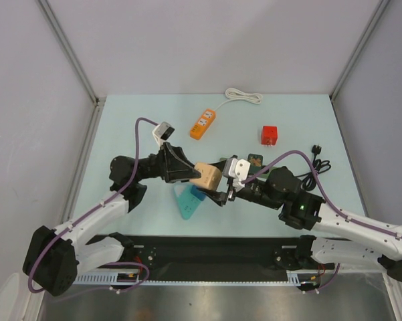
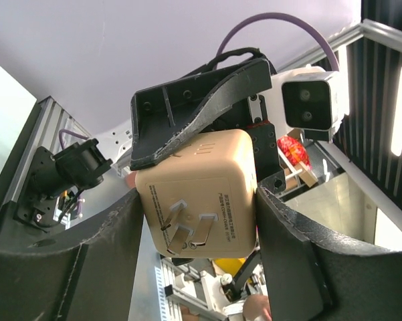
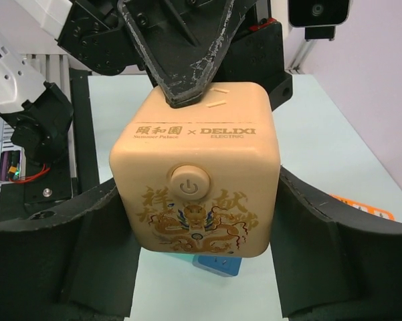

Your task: Insert the plug

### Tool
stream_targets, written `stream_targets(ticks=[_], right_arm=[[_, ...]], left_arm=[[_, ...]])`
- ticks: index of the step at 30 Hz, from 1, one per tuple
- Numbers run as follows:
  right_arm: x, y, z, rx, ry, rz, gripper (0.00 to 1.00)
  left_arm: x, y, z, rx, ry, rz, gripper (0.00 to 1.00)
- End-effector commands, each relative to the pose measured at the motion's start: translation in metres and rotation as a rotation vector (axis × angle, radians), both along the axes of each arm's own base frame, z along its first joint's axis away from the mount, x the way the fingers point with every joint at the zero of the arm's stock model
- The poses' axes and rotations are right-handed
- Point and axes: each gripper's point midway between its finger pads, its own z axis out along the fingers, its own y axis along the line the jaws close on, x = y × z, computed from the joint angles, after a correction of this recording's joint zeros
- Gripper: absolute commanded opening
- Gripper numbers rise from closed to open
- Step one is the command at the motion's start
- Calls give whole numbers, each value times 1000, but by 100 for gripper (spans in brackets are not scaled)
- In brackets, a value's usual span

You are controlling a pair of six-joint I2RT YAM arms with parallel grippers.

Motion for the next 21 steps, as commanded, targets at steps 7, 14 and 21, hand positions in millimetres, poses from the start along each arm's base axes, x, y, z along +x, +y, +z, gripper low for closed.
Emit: stream_targets(ticks=[7,14,21], right_arm=[[4,-15,37,97,49,-83,0],[15,-18,-13,-79,303,-195,0],[14,14,-98,-359,683,-361,0]], left_arm=[[27,2,-17,72,-54,109,79],[94,47,-57,387,0,360,95],[167,150,-126,844,84,790,80]])
